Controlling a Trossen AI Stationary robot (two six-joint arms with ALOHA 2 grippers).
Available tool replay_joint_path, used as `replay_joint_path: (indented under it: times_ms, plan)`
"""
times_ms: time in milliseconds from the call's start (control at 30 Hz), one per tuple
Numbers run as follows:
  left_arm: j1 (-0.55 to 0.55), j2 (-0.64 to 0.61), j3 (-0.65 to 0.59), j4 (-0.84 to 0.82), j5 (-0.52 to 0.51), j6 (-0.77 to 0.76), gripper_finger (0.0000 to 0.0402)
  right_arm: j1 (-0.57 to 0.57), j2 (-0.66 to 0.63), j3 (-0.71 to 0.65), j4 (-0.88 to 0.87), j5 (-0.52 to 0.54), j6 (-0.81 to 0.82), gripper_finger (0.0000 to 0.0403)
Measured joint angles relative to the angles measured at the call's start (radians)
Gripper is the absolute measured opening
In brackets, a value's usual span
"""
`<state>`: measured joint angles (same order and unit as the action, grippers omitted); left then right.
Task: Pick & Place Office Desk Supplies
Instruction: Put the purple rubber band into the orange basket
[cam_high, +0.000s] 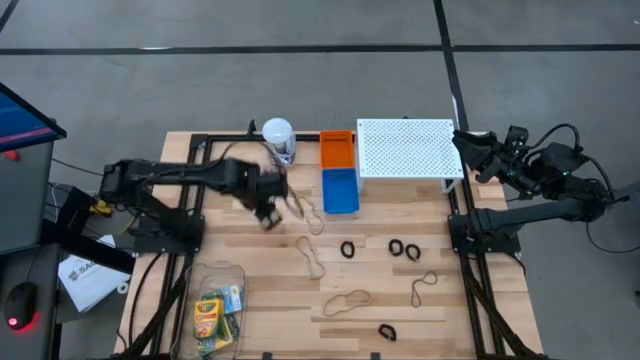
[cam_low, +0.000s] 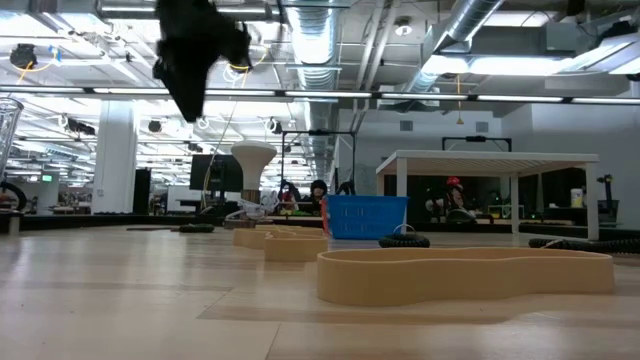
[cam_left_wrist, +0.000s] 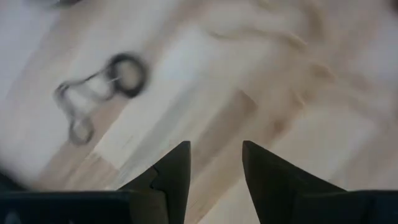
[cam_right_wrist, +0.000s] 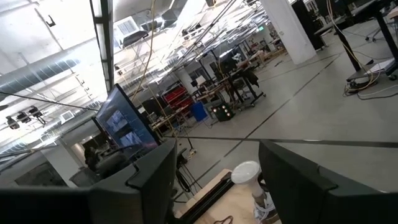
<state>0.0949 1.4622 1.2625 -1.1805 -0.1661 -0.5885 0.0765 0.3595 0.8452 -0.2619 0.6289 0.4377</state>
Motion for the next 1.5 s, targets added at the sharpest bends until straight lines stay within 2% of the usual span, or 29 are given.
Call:
replay_joint_path:
  times_ms: [167,333,533,733,800,933,1067,1233,1500]
  plan:
    - [0.164,-0.006,-0.011,-0.006,-0.048,-0.29,0.0136,0.0,0.0,0.0,0.0,0.0,0.0,0.0224]
    - [0.265,-0.067,-0.115,0.022,-0.066,-0.447,0.0136,0.0,0.0,0.0,0.0,-0.002,0.0,0.0224]
    - [0.299,-0.183,-0.288,0.135,-0.095,-0.652,0.0136,0.001,0.0,0.0,-0.003,-0.002,-0.003,0.0224]
    - [0.299,-0.283,-0.44,0.202,-0.114,-1.009,0.0136,0.0,0.0,0.0,-0.023,0.0,-0.003,0.0224]
    - [0.299,-0.31,-0.48,0.216,-0.13,-1.047,0.0136,0.0,0.0,0.0,-0.023,0.0,-0.003,0.0224]
    - [0.299,-0.342,-0.547,0.211,-0.175,-0.947,0.0136,0.0,0.0,0.0,-0.023,0.0,-0.015,0.0224]
    - [0.299,-0.349,-0.581,0.221,-0.22,-0.733,0.0136,0.0,0.0,0.0,-0.024,0.024,-0.027,0.0224]
    - [0.303,-0.341,-0.581,0.27,-0.323,-0.484,0.0136,-0.001,0.0,0.0,-0.046,0.037,-0.029,0.0224]
    - [0.393,-0.248,-0.581,0.334,-0.299,-0.247,0.0136,-0.001,0.0,0.0,-0.053,0.044,-0.022,0.0224]
